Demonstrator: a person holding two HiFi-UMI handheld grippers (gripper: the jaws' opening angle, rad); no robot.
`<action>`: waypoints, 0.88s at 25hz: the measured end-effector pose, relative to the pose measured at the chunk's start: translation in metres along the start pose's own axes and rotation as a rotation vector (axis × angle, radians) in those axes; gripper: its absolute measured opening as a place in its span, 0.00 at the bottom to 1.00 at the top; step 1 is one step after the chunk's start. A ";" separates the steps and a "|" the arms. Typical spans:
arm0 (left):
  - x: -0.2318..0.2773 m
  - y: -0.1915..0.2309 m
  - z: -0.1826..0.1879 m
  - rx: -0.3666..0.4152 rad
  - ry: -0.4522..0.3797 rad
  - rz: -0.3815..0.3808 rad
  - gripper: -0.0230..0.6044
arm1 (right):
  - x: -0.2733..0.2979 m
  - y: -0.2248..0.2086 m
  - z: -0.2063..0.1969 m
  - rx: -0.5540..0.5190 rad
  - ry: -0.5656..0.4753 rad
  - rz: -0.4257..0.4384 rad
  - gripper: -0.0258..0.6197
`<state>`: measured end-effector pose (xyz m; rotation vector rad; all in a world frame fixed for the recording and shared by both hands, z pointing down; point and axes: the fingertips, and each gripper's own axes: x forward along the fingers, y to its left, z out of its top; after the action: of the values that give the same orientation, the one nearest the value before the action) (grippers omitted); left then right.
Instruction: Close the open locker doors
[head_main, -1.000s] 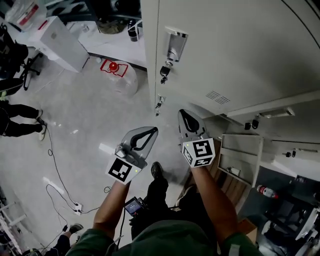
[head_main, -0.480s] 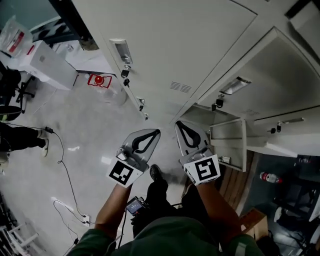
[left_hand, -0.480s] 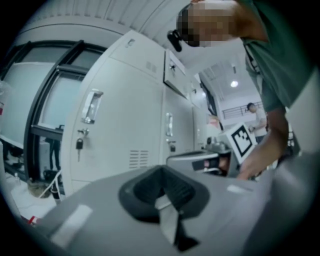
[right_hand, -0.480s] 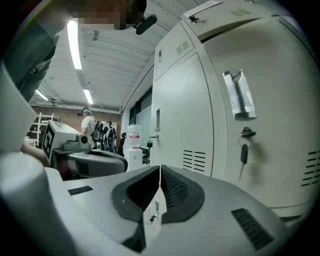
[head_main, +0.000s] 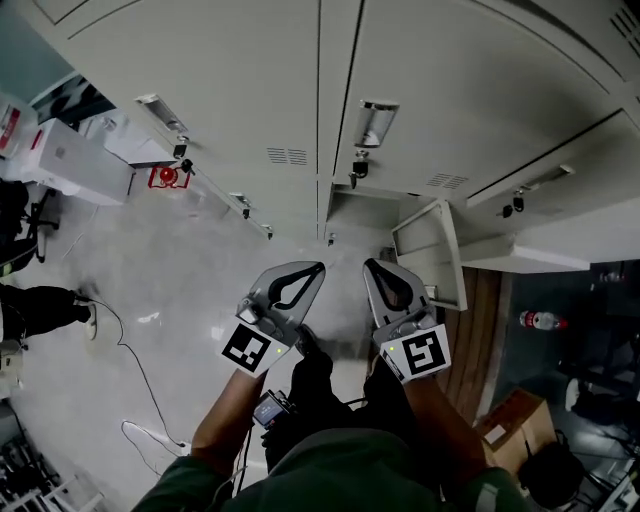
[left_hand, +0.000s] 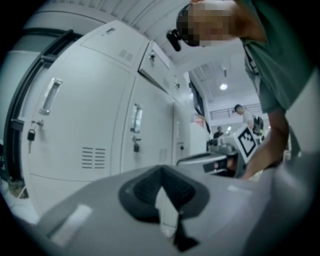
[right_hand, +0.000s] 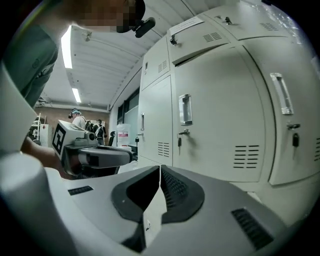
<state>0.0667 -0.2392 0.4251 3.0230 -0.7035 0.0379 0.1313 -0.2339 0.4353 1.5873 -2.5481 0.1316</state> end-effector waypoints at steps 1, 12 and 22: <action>0.005 -0.009 -0.001 0.000 0.001 -0.013 0.04 | -0.012 -0.005 -0.006 0.003 0.008 -0.010 0.05; 0.062 -0.110 -0.039 -0.013 0.046 -0.133 0.04 | -0.136 -0.042 -0.090 0.046 0.068 -0.081 0.05; 0.100 -0.174 -0.095 -0.029 0.146 -0.180 0.04 | -0.205 -0.093 -0.181 0.079 0.191 -0.133 0.05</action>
<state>0.2320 -0.1237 0.5175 3.0028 -0.4158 0.2382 0.3170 -0.0670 0.5807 1.6778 -2.3140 0.3552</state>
